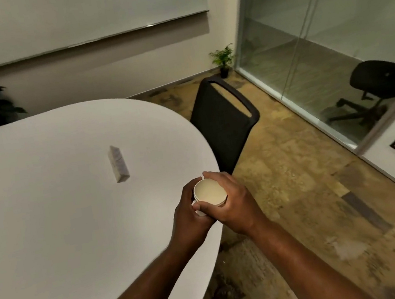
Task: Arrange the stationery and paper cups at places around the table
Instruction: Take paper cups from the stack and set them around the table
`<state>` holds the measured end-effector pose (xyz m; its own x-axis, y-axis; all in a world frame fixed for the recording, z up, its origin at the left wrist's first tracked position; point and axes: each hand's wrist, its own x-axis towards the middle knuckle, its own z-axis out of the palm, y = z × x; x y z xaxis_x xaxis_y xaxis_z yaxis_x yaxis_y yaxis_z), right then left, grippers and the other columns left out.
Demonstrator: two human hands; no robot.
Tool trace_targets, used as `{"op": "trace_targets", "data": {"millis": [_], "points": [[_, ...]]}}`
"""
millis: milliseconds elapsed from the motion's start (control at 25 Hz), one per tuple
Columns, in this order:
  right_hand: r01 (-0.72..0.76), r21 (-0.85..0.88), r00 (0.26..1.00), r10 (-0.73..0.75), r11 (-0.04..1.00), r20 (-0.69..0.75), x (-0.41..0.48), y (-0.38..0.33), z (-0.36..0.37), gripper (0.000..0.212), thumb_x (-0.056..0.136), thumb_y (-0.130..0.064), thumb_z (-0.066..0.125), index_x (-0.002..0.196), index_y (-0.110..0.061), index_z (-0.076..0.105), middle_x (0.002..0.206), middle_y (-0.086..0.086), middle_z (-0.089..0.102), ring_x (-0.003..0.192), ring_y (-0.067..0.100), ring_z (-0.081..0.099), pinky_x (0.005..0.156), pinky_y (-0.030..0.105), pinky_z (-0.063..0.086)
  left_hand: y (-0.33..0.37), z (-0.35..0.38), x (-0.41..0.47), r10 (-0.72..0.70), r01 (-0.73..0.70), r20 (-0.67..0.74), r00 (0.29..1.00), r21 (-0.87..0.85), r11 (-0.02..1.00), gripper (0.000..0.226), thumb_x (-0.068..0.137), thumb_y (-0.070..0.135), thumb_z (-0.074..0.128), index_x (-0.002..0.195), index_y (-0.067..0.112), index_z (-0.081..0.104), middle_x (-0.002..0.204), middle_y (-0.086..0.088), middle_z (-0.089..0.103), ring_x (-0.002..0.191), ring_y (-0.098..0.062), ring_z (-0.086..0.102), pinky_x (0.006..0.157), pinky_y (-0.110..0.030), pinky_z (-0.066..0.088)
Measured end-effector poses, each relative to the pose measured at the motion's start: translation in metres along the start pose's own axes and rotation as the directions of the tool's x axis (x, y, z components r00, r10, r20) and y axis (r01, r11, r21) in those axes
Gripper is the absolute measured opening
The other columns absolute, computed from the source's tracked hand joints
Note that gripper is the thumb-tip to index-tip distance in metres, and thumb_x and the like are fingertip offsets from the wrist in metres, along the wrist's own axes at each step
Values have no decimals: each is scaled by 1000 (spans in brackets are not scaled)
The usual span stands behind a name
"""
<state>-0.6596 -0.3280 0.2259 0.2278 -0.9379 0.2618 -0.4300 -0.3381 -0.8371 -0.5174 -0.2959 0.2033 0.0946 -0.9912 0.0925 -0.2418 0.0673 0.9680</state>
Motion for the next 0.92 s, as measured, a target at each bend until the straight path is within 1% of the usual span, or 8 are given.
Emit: {"op": "trace_targets", "data": {"millis": [80, 160, 200, 320, 400, 560, 680, 920], "points": [[-6, -39, 1000, 5, 999, -26, 18, 24, -28, 75, 74, -63, 80, 137, -28, 57, 130, -16, 60, 118, -1, 57, 98, 19, 47, -2, 31, 30, 23, -22, 46, 999, -19, 1000, 72, 67, 35, 82, 133, 43, 53, 127, 23, 64, 116, 0, 63, 85, -13, 52], [-41, -79, 998, 37, 996, -46, 34, 48, -58, 77, 75, -64, 78, 138, -27, 57, 129, -14, 60, 117, 0, 57, 98, 20, 48, -2, 65, 60, 28, -24, 98, 995, -48, 999, 71, 67, 37, 81, 132, 45, 53, 127, 22, 64, 116, -3, 64, 88, -18, 54], [-58, -91, 997, 54, 994, -55, 43, 59, -75, 77, 75, -65, 78, 138, -27, 57, 129, -13, 60, 117, 1, 57, 98, 21, 48, 1, 83, 75, 40, -33, 118, 992, -62, 998, 70, 69, 38, 81, 132, 46, 53, 127, 22, 65, 116, -3, 64, 88, -18, 55], [-77, -141, 991, 60, 987, -121, 69, 91, -123, 75, 77, -63, 77, 138, -24, 57, 129, -12, 62, 118, 1, 58, 98, 21, 49, 15, 134, 121, 85, -73, 188, 978, -71, 995, 65, 73, 42, 82, 130, 50, 53, 125, 25, 65, 113, 2, 64, 84, -9, 50], [-105, -142, 984, 82, 984, -157, 84, 109, -153, 73, 78, -61, 78, 137, -23, 58, 130, -12, 62, 119, 0, 58, 98, 20, 49, 23, 167, 146, 96, -76, 221, 971, -97, 992, 65, 74, 43, 84, 131, 48, 54, 125, 23, 65, 114, 1, 64, 85, -9, 49], [-137, -117, 973, 111, 984, -202, 118, 160, -208, 75, 76, -63, 78, 136, -23, 59, 128, -11, 64, 118, 2, 60, 97, 26, 51, 27, 235, 197, 75, -45, 280, 957, -111, 993, 70, 74, 36, 86, 135, 43, 53, 126, 22, 66, 114, 1, 66, 84, -10, 50], [-136, -93, 975, 117, 986, -191, 153, 209, -249, 76, 75, -66, 78, 136, -26, 59, 128, -12, 65, 117, 2, 60, 95, 25, 52, 26, 292, 237, 42, -13, 267, 963, -111, 994, 71, 76, 33, 84, 138, 45, 51, 126, 22, 67, 114, 1, 66, 85, -12, 52], [-71, -38, 997, 70, 997, -33, 229, 294, -345, 79, 72, -65, 79, 138, -27, 58, 129, -13, 64, 117, 0, 59, 95, 21, 50, 47, 402, 306, -8, 22, 112, 994, -124, 992, 66, 76, 28, 80, 135, 40, 54, 123, 22, 66, 113, -1, 65, 85, -12, 51]]}}
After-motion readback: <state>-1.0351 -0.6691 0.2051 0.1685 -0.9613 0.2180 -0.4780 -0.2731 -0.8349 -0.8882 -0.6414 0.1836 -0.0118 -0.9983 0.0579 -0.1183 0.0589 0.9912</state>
